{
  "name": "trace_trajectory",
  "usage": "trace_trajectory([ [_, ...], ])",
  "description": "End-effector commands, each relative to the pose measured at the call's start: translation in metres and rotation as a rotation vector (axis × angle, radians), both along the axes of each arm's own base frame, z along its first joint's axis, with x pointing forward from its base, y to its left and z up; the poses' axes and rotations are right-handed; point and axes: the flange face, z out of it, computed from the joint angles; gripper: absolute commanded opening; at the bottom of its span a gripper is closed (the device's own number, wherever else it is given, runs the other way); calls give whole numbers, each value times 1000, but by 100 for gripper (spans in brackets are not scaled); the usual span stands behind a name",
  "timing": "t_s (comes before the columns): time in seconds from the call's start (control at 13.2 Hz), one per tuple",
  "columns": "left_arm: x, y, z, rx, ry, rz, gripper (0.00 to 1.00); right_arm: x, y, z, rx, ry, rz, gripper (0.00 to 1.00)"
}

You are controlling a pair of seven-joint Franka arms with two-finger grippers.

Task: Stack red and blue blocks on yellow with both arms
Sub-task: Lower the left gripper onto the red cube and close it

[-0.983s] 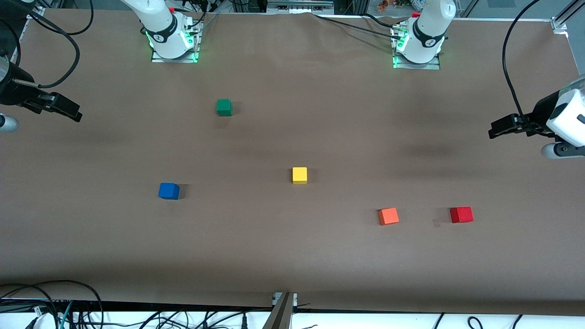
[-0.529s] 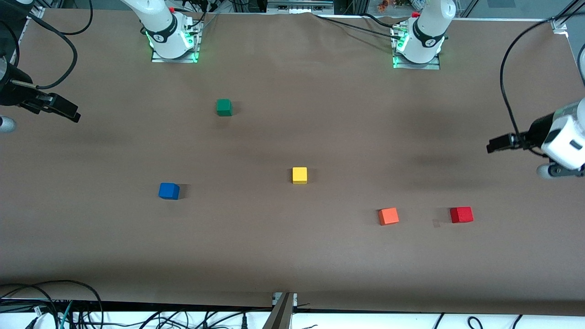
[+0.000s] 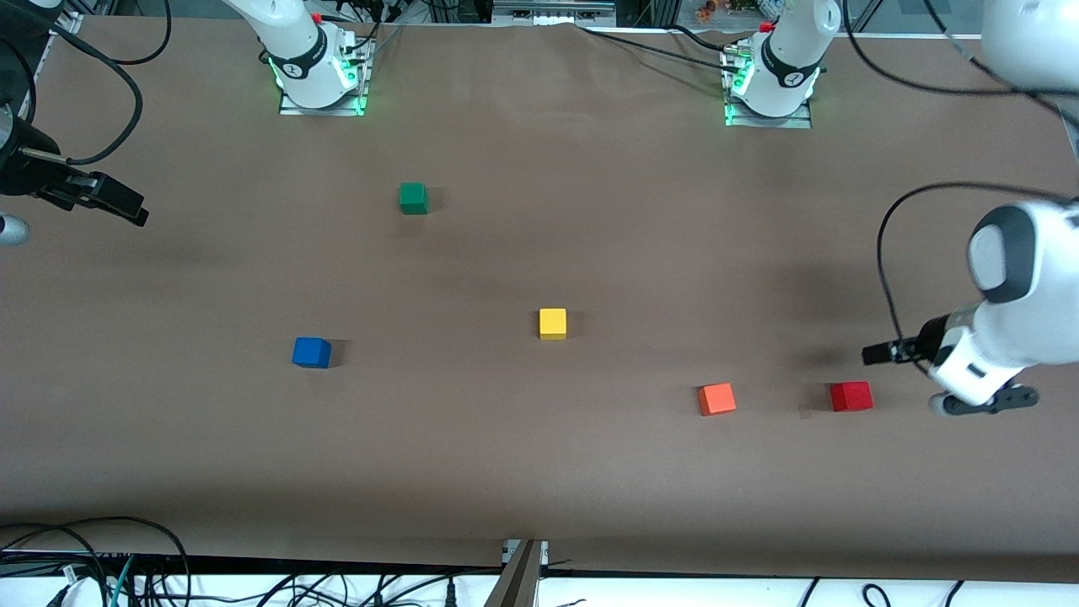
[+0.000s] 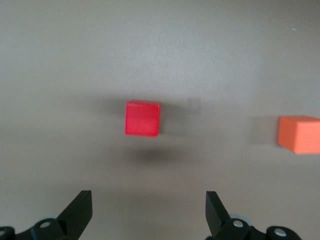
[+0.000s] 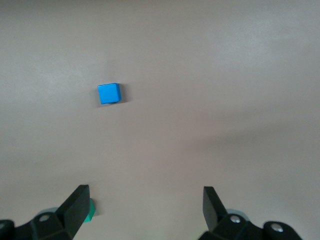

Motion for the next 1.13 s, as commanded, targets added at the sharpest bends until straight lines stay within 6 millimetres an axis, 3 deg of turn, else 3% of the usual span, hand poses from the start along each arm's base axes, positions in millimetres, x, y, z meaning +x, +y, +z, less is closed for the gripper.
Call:
trace_trajectory([
  [0.0,9,9,-30,12,-26,-46,100,1,-1,4,15,-10,-17,100],
  [0.38,5,23,-102,14,-97,-78,100,1,-1,4,15,-11,-17,100],
  [0.83,-4,22,-145,8,-104,-107,100,2,3,7,42,-28,-16,100],
  [0.98,-5,20,-146,5,-98,-109,100,2,3,7,42,-25,-16,100],
  [1.06,-6,18,-145,3,-93,-112,78,2,3,7,42,-28,-16,100],
])
